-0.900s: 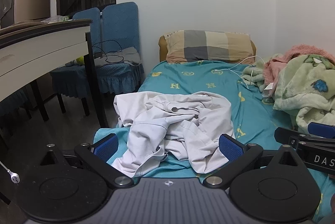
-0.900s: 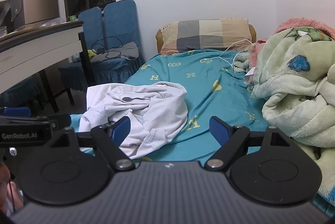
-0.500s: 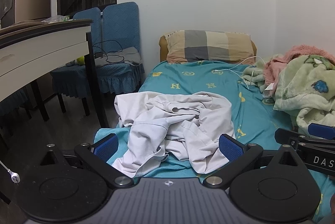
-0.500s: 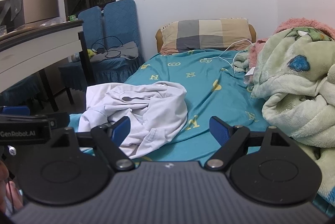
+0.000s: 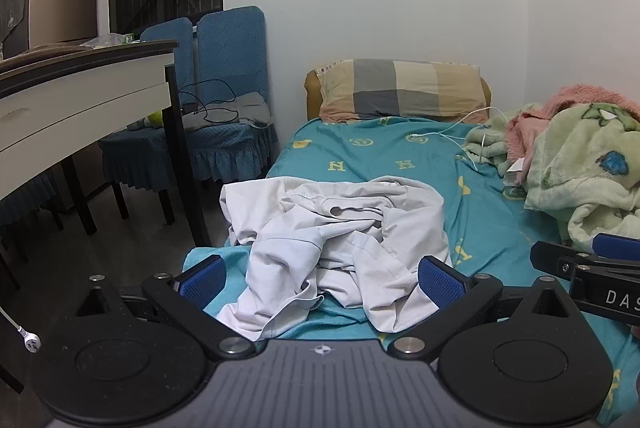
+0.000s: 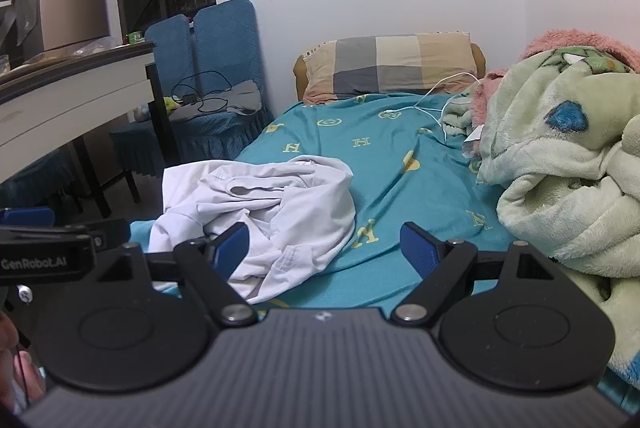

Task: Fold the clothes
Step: 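Move both grippers toward the crumpled white T-shirt on the bed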

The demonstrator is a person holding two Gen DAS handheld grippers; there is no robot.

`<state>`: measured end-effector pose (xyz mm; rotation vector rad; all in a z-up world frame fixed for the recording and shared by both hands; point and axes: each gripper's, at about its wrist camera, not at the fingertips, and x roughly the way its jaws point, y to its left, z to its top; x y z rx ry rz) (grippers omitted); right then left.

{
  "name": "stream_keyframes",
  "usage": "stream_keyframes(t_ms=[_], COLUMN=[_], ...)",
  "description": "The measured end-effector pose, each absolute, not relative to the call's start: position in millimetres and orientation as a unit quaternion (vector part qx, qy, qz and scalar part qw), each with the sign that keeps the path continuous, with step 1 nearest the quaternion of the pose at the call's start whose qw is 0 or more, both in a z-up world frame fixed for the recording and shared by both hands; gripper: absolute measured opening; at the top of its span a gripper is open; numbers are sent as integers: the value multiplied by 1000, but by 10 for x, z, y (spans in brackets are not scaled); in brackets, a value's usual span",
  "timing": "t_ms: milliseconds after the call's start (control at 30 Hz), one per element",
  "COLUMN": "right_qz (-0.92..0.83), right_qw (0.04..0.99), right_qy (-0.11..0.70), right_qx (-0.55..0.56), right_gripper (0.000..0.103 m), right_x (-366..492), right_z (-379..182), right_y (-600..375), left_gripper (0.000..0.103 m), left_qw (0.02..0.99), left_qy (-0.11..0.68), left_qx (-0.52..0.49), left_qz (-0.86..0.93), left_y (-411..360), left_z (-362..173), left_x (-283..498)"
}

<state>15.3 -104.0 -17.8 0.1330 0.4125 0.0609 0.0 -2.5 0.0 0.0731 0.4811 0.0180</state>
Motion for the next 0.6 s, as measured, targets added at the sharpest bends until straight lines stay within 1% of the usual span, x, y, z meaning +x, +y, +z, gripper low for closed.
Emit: stream_keyframes(t_ms=[267, 600], right_qz=[31, 30], right_qw=[976, 977], right_qy=[204, 196], right_qx=[69, 74], right_gripper=[84, 84], right_x=[148, 143], right_z=[-168, -137], right_y=[-1046, -1077], left_gripper=[103, 103], left_qw=[969, 969], left_qy=[243, 248], left_qx=[42, 20], left_qz=[7, -9], left_y=[-23, 36], left_z=[-31, -39], left_x=[7, 7])
